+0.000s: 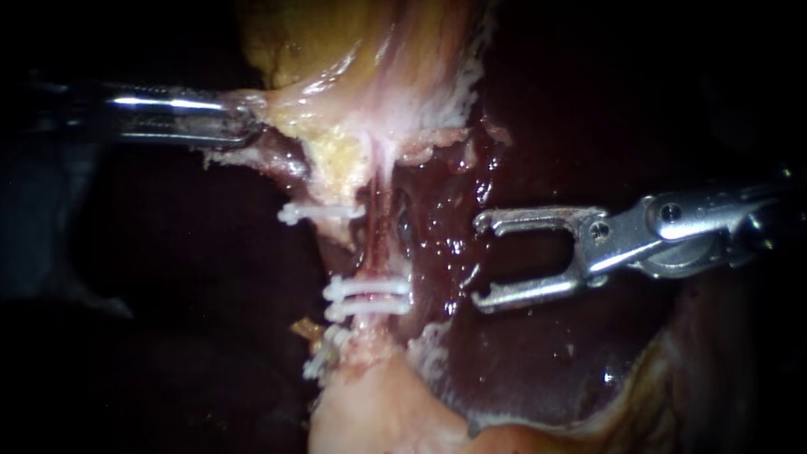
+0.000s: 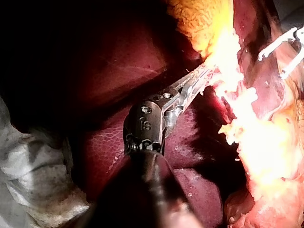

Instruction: Going back second clip right tube

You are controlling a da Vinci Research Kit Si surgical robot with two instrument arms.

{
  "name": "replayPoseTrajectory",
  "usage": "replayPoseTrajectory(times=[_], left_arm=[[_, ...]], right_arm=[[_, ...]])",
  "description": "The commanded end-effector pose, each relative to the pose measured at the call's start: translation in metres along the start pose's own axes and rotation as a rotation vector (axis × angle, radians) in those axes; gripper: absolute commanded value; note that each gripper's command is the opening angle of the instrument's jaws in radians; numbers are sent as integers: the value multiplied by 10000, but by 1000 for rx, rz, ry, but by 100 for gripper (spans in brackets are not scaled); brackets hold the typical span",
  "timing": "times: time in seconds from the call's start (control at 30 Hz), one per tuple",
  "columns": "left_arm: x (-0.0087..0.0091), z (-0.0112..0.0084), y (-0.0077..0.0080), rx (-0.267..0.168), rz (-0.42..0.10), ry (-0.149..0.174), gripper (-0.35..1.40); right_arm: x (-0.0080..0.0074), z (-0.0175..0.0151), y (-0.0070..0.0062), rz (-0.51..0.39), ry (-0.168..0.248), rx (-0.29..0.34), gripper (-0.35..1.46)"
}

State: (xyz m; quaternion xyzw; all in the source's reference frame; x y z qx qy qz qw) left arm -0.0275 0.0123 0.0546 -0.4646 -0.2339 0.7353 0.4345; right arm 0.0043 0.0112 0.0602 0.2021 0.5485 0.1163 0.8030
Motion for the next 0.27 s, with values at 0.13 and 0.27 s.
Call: replayPoseTrajectory(times=[0.13, 0.27], left_arm=[[1, -1, 0, 2, 0, 0, -35], [1, -1, -1, 2, 0, 0, -35]], right_arm=[[1, 0, 0, 1, 0, 0, 50], [2, 0, -1, 1, 0, 0, 50]])
